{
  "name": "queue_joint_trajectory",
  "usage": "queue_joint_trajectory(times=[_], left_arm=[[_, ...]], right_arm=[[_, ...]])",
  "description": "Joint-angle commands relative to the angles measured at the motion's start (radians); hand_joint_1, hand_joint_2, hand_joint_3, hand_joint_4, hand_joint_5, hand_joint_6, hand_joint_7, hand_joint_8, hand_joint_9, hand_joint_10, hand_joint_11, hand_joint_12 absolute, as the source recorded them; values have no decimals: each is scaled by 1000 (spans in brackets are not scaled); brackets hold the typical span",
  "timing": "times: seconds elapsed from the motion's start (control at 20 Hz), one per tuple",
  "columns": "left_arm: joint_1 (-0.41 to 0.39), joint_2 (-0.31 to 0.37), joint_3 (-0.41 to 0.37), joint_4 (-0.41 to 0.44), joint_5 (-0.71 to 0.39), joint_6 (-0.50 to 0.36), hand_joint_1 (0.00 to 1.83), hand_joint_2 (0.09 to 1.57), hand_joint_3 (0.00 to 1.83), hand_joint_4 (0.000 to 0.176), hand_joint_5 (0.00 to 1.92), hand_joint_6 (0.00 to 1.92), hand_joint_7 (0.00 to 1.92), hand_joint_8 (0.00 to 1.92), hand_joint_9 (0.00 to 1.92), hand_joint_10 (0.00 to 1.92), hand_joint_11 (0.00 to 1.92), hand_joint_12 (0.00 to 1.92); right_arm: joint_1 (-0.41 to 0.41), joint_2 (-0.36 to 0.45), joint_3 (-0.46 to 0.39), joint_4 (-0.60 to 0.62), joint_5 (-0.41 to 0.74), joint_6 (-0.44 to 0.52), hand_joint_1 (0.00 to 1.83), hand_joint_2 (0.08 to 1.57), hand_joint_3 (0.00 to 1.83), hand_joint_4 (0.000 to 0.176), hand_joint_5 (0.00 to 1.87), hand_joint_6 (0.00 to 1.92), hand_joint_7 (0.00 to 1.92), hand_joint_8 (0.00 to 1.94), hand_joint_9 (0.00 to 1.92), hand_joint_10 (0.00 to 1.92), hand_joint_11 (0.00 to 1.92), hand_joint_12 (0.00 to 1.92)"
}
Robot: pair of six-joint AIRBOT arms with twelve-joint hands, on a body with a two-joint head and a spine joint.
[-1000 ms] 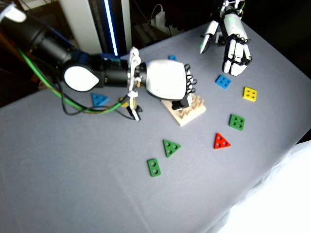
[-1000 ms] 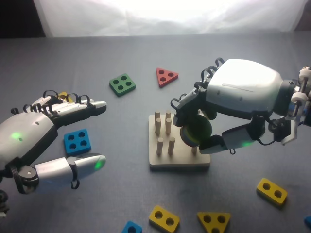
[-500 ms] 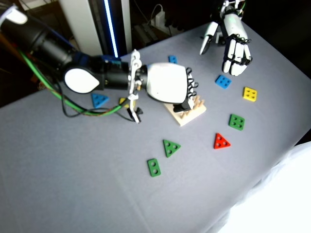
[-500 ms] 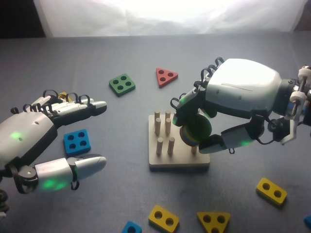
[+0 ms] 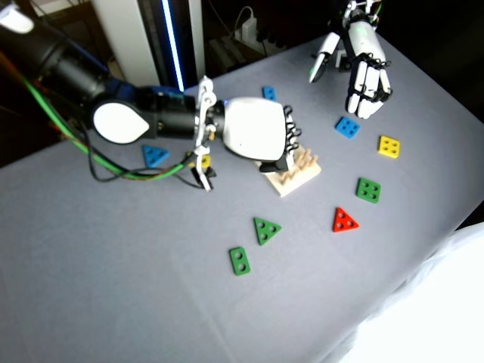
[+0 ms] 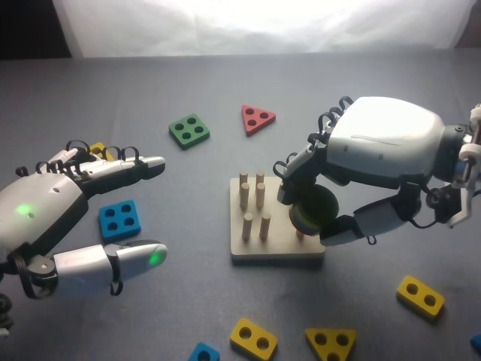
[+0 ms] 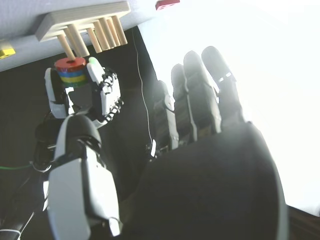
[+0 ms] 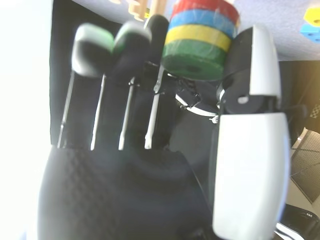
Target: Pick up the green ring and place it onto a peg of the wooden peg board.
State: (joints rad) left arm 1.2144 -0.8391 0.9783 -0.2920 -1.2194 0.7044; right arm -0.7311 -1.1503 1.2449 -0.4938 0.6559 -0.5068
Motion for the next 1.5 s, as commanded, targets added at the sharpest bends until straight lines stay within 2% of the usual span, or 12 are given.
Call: queue_joint_trajectory(times=[0.0, 0.1, 0.3, 0.55, 0.7, 0.85, 0.9, 1.1, 1.25, 1.3, 1.4, 1.45], left_arm=[[-8, -5, -2, 15, -120, -9, 569, 1021, 0, 102, 418, 0, 401, 0, 416, 1, 0, 1071], [-8, -4, -2, 15, -120, -10, 605, 1011, 0, 98, 423, 2, 404, 1, 420, 2, 0, 1083], [-8, -4, -3, 15, -120, -10, 633, 999, 0, 92, 435, 3, 417, 4, 433, 5, 0, 1103], [-8, -4, -3, 15, -120, -10, 633, 1004, 2, 85, 420, 3, 383, 0, 386, 0, 0, 972], [-8, -4, -2, 15, -120, -10, 660, 1000, 0, 79, 432, 3, 392, 1, 386, 2, 0, 995], [-8, -4, -2, 16, -120, -11, 656, 1001, 1, 83, 429, 1, 386, 0, 384, 1, 0, 989], [-8, -4, -2, 16, -120, -11, 647, 1002, 1, 90, 428, 0, 387, 0, 388, 2, 0, 992], [-7, -4, -3, 16, -120, -11, 682, 999, 0, 82, 433, 2, 393, 2, 388, 2, 0, 993], [-7, -4, -2, 16, -120, -11, 660, 1003, 1, 88, 435, 1, 400, 2, 396, 3, 0, 1015], [-7, -4, -2, 16, -120, -11, 647, 1005, 2, 89, 430, 0, 398, 1, 398, 4, 0, 1015], [-7, -5, -2, 16, -120, -11, 638, 996, 0, 88, 434, 2, 407, 3, 413, 7, 0, 1049], [-7, -5, -2, 16, -120, -11, 635, 998, 0, 88, 435, 2, 407, 2, 415, 7, 0, 1057]], right_arm=[[7, 1, -4, 27, 100, 6, 1214, 1013, 0, 0, 1227, 548, 1056, 1065, 1103, 1509, 1102, 1776], [6, 1, -1, 28, 97, 6, 1268, 1038, 0, 0, 1198, 494, 1121, 960, 1080, 1253, 1025, 1566], [3, -4, 4, 30, 97, 6, 1287, 1045, 0, 0, 1185, 457, 1119, 1006, 1107, 1219, 1045, 1526], [3, -21, 12, 28, 93, 6, 1266, 1040, 0, 0, 1062, 787, 1241, 665, 1171, 887, 1026, 1256], [3, -34, 18, 17, 84, 6, 1261, 1054, 1, 0, 1078, 710, 1157, 872, 1135, 1006, 998, 1449], [3, -41, 20, -3, 72, 6, 1272, 1023, 0, 0, 1082, 837, 1341, 379, 1228, 620, 992, 1086], [3, -41, 20, -5, 68, 6, 1277, 1006, 2, 0, 1153, 685, 1339, 422, 1267, 637, 1024, 1163], [-2, -41, 19, -5, 54, 6, 1264, 1036, 2, 0, 1128, 671, 1184, 787, 1100, 1089, 971, 1473], [-3, -40, 19, -5, 52, 6, 1264, 1054, 2, 0, 1130, 626, 1104, 971, 1060, 1250, 998, 1549], [-3, -40, 19, -5, 52, 5, 1253, 1089, 1, 0, 981, 843, 1085, 986, 1014, 1152, 978, 1502], [-3, -40, 18, -5, 52, 3, 1123, 967, 0, 0, 726, 118, 699, 261, 758, 575, 709, 1056], [-3, -40, 18, -5, 52, 3, 1066, 965, 0, 0, 656, 24, 625, 99, 689, 359, 578, 1006]])
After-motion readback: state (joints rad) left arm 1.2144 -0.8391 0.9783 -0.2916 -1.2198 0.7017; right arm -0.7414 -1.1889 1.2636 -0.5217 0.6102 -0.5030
